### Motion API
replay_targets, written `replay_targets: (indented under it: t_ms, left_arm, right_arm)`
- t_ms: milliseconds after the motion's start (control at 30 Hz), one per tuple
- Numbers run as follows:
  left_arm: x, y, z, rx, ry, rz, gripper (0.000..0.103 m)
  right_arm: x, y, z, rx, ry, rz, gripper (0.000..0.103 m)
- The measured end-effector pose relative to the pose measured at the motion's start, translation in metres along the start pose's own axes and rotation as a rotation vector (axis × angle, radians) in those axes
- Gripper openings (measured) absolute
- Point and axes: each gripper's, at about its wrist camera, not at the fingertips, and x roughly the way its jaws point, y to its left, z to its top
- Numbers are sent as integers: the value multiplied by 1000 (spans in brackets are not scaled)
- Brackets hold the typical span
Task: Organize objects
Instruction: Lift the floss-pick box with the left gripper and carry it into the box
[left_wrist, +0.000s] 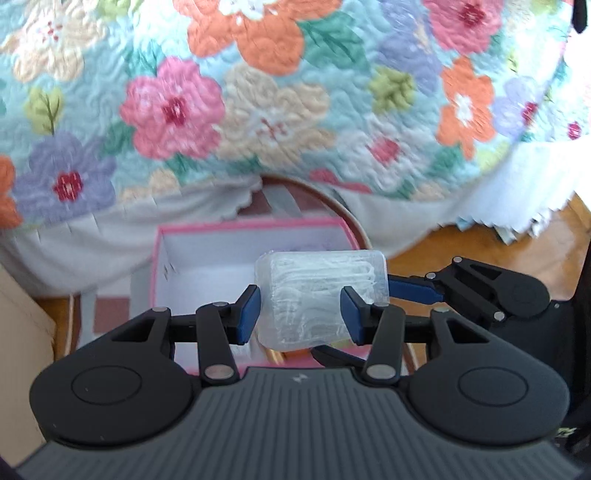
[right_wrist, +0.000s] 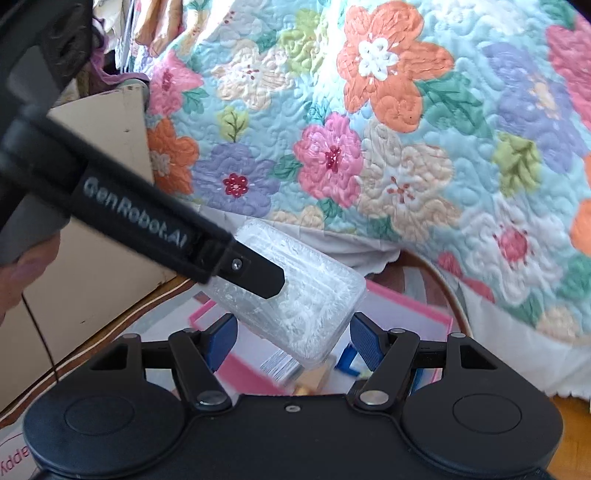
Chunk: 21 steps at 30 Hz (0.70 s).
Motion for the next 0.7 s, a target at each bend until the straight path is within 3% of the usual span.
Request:
replay_targets:
  t_ms: [133,333,533,700]
  left_arm:
    - [32,13,16,-36,-2,31,46]
    - [89,46,19,-171,9,49,46]
    - [149,79,6,-337,89,-25,46]
    - [178,90,-3,-393,124,-42,46]
  right_arm:
    - [38,-23,14,58,67,43,72]
    - [98,-46,10,112,129,89,72]
    - [139,-77,-15,248,195,115,72]
    - [165,-82,-24,255,245,110,71]
